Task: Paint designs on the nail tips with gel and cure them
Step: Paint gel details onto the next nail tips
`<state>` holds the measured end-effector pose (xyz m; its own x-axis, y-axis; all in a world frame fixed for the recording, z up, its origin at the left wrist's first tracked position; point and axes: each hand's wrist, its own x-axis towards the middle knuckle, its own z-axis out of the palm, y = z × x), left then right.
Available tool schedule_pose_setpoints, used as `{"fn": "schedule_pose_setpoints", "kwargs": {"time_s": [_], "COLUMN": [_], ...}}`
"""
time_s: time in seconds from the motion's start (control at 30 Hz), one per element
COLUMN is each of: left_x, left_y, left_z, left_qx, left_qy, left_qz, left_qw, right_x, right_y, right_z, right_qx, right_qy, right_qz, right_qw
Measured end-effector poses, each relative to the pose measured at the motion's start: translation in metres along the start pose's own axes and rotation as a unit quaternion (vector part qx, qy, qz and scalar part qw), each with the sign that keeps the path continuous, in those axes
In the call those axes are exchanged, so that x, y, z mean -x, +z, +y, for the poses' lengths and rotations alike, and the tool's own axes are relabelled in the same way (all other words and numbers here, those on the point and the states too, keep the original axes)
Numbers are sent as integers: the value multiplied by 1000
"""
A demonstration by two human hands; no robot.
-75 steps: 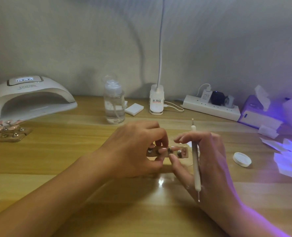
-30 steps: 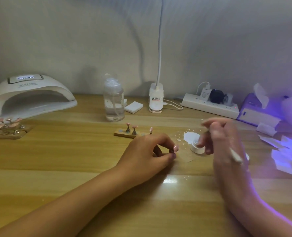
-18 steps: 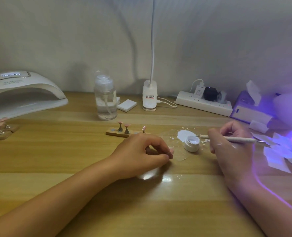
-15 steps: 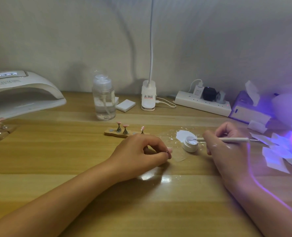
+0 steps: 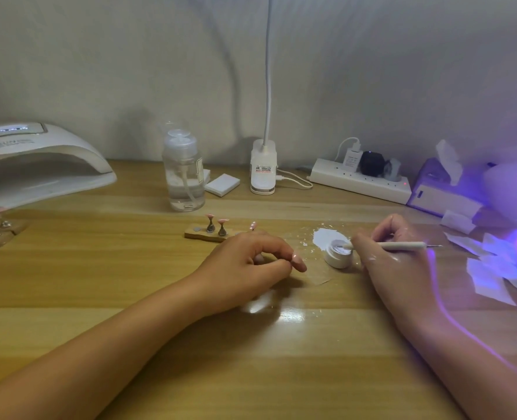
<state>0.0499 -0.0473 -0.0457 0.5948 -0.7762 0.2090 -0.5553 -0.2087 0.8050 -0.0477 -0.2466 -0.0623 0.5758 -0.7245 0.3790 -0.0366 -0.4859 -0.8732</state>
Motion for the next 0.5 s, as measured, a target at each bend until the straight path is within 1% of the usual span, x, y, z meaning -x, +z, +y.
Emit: {"fn": "schedule_pose_setpoints", "kwargs": {"time_s": [0.17,0.27,0.4,0.47,0.5], "left_x": [-3,-4,-3,-2,-2], "left_y": [-7,-8,-4,-1,0], "left_z": [-5,-7,-5,-5,-5], "left_qx": [44,80,64,54,42], "left_qy": [-10,-26,-38,-30,-22], "left_qz": [-38,-39,-30,-20,-9], "left_qw": [998,996,997,998,999], "right_x": [2,3,8,11,12], "right_y": [-1,-2,-3,-4,-3], "right_z": [-5,-9,-20,-23,-22], "right_qx": [-2,-14,-84,-105,-95], "right_qy": [-11,-12,-44,-41,-33], "right_qz": [11,9,36,20,10], "right_qw": [1000,1000,995,993,995]}}
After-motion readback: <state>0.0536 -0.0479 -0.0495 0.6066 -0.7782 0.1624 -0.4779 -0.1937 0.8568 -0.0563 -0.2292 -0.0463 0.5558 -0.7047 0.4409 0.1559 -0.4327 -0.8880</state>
